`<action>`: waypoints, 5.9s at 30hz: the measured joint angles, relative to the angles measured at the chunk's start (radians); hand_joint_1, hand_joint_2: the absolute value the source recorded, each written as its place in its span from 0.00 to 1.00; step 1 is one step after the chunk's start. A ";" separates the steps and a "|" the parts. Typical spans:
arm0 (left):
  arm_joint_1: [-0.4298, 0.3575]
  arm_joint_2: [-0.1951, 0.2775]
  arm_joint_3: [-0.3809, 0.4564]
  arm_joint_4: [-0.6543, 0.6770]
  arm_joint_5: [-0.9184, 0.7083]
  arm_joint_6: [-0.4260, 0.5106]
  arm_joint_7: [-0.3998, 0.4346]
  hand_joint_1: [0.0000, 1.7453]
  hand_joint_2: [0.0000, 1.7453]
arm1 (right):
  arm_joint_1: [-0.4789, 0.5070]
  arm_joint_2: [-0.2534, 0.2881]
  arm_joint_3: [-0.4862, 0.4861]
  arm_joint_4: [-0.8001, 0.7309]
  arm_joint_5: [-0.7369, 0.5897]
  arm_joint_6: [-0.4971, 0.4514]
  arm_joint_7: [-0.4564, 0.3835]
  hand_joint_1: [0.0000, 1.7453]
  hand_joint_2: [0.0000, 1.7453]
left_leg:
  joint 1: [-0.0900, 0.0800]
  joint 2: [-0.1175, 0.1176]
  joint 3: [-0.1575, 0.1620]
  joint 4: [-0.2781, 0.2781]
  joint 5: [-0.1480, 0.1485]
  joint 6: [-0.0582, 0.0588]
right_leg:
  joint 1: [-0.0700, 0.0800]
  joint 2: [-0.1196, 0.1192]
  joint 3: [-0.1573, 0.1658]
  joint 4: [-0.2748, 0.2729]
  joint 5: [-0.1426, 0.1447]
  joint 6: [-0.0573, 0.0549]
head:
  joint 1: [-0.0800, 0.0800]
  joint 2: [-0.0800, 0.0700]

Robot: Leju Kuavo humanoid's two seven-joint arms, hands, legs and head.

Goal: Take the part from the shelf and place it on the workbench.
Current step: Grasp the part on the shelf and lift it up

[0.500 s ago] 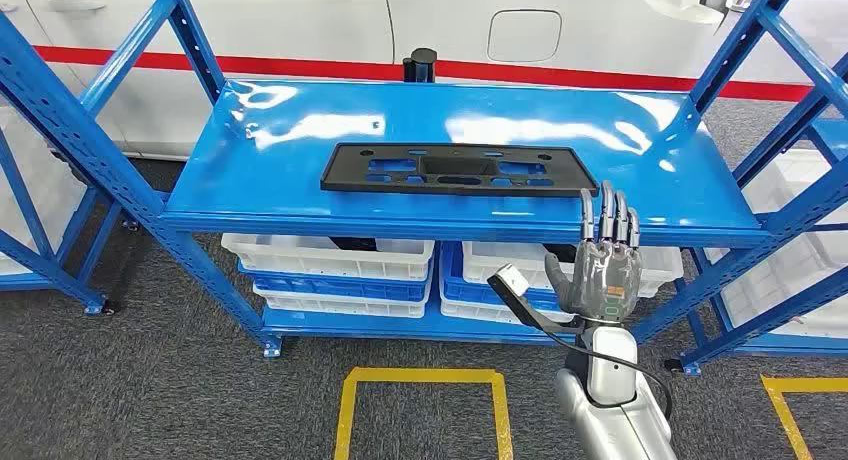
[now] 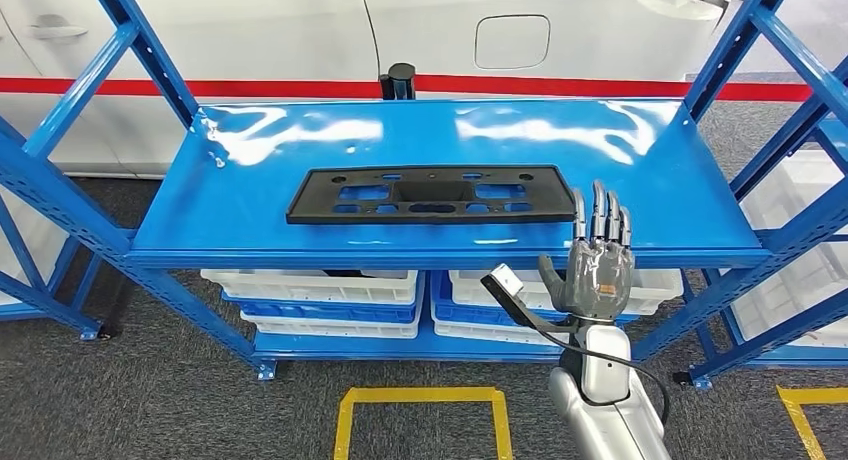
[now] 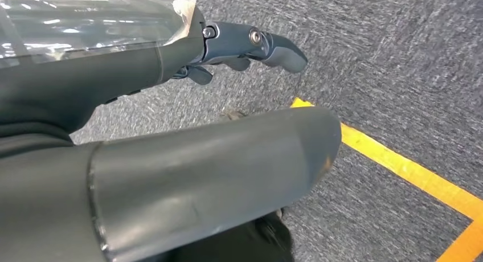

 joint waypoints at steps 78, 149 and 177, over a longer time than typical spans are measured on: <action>0.022 -0.025 -0.066 0.012 0.048 0.038 0.006 0.00 1.00 | -0.010 0.027 -0.048 0.107 0.004 0.002 -0.027 1.00 1.00 | -0.020 -0.001 0.115 -0.297 0.167 0.040 | 0.012 0.001 0.021 -0.019 -0.012 0.035 | 0.001 0.000; 0.018 -0.006 -0.107 0.014 0.143 0.043 -0.050 0.00 1.00 | 0.188 0.179 -0.079 -0.440 -1.144 0.002 -0.885 1.00 1.00 | -0.019 -0.006 0.112 -0.297 0.166 0.039 | 0.013 -0.004 0.026 -0.018 -0.014 0.037 | 0.000 0.000; 0.022 -0.007 -0.081 0.014 0.144 -0.004 -0.063 0.00 1.00 | 0.158 0.148 -0.059 -0.397 -1.129 0.002 -0.854 1.00 1.00 | -0.005 -0.005 0.102 -0.275 0.155 0.015 | -0.009 0.002 -0.011 0.011 0.008 0.041 | -0.001 0.000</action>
